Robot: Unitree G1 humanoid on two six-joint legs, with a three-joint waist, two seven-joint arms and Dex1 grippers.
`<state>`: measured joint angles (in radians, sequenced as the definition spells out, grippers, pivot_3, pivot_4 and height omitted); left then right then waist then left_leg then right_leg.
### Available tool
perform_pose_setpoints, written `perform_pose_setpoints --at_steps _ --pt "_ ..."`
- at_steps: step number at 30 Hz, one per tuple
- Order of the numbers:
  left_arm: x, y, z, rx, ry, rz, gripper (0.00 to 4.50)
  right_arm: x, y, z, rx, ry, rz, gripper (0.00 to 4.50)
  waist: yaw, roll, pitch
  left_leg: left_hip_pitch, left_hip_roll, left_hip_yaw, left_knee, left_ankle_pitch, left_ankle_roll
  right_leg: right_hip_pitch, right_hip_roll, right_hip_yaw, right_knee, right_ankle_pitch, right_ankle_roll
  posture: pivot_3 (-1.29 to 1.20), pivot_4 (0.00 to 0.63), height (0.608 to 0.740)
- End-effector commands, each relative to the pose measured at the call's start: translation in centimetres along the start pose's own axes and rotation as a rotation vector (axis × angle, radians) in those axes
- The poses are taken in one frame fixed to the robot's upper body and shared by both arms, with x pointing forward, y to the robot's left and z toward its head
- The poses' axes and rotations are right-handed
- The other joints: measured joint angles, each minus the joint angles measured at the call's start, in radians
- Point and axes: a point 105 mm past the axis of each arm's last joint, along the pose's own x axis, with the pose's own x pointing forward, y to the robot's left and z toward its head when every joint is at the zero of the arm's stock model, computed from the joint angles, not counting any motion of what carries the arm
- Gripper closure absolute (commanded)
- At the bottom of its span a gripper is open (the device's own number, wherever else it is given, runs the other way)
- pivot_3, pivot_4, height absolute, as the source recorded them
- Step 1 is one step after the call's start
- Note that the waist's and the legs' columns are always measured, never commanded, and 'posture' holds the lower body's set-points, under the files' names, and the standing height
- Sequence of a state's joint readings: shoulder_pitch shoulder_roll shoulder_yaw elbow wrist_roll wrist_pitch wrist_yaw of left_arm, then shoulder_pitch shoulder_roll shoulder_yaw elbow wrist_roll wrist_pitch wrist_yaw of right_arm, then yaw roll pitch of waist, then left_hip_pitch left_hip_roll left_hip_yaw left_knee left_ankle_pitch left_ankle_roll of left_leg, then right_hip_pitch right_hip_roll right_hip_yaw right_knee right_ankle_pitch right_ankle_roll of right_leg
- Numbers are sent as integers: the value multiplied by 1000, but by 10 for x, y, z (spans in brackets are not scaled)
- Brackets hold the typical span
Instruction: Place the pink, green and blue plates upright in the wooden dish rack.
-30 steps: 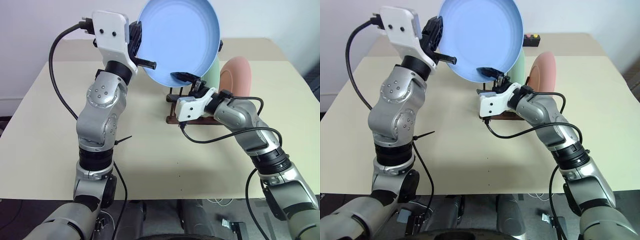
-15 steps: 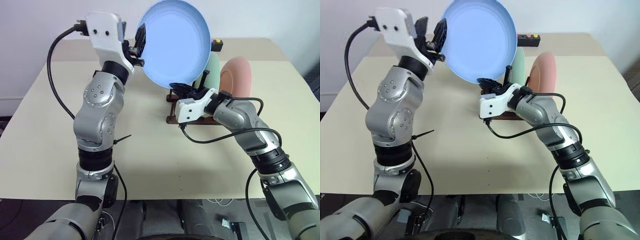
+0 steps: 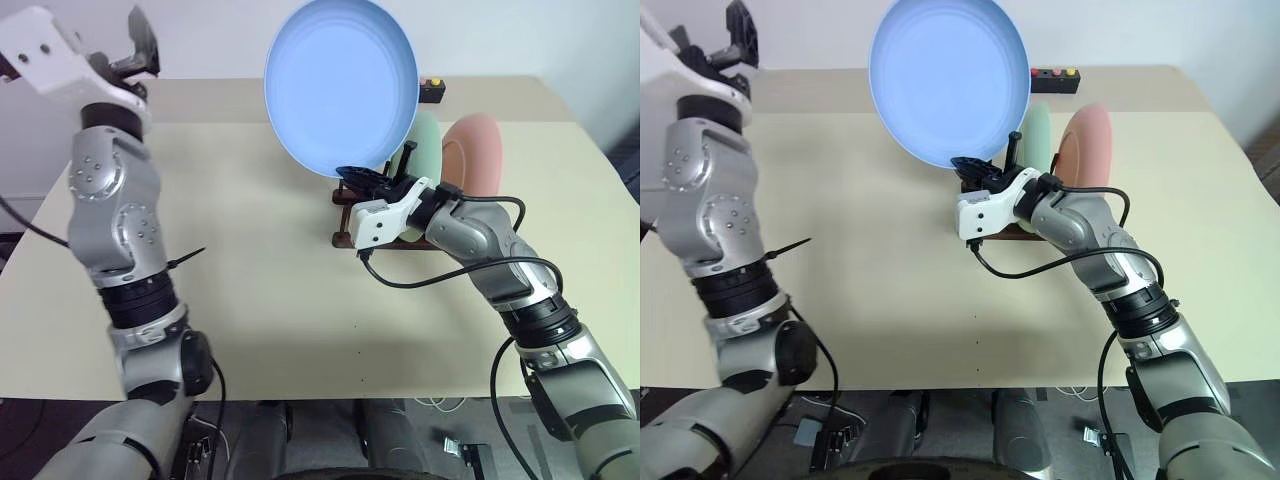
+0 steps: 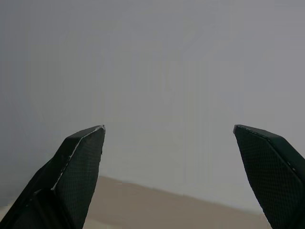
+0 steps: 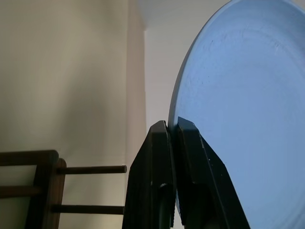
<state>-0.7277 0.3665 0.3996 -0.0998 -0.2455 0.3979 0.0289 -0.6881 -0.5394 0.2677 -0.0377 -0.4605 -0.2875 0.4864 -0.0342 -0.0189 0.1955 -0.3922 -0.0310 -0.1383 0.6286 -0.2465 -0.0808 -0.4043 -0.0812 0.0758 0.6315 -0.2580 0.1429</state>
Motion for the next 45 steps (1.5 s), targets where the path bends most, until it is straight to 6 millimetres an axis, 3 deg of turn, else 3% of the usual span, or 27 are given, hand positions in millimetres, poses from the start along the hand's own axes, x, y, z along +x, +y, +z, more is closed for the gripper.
perform_pose_setpoints --at_steps 1,6,10,16,21,27,32,45 --pt "-8 -6 -14 103 21 -111 81 1 -43 33 132 -161 -153 4500 -5 0 0 0 0 0 0 0 0 0 0 0 0 0 0 0 150 740" --pt "-27 -18 -50 164 120 -250 81 2 -47 57 393 -297 -146 4500 -3 0 0 -1 0 -1 1 0 0 1 0 0 0 0 0 0 150 740" --pt "-60 -49 -75 198 187 -509 81 -3 -54 69 745 -401 -151 4500 -9 0 0 0 0 -1 0 0 0 0 0 0 1 0 0 0 150 740" --pt "-113 -78 -101 149 319 -836 81 -15 -50 62 1103 -430 -143 4500 -8 1 0 0 1 -1 0 0 0 0 0 0 1 0 -1 0 150 740" --pt "-153 -92 -106 111 402 -1061 81 -21 -40 56 1310 -418 -123 4500 -9 2 0 0 1 -1 0 0 1 -1 0 0 1 0 -1 0 150 740" --pt "-166 -103 -101 38 424 -1131 81 -25 -30 51 1463 -406 -114 4500 -8 2 0 0 1 -1 0 0 1 0 0 0 1 0 -1 0 150 740" --pt "-174 -109 -94 13 433 -1180 81 -27 -20 44 1498 -361 -108 4500 -9 2 0 0 1 -1 0 0 1 -1 0 0 1 0 -1 0 150 740" --pt "-176 -108 -95 -2 432 -1190 81 -30 -20 33 1549 -335 -137 4500 -9 2 0 0 1 0 0 0 1 -1 0 0 1 0 -1 0 150 740"
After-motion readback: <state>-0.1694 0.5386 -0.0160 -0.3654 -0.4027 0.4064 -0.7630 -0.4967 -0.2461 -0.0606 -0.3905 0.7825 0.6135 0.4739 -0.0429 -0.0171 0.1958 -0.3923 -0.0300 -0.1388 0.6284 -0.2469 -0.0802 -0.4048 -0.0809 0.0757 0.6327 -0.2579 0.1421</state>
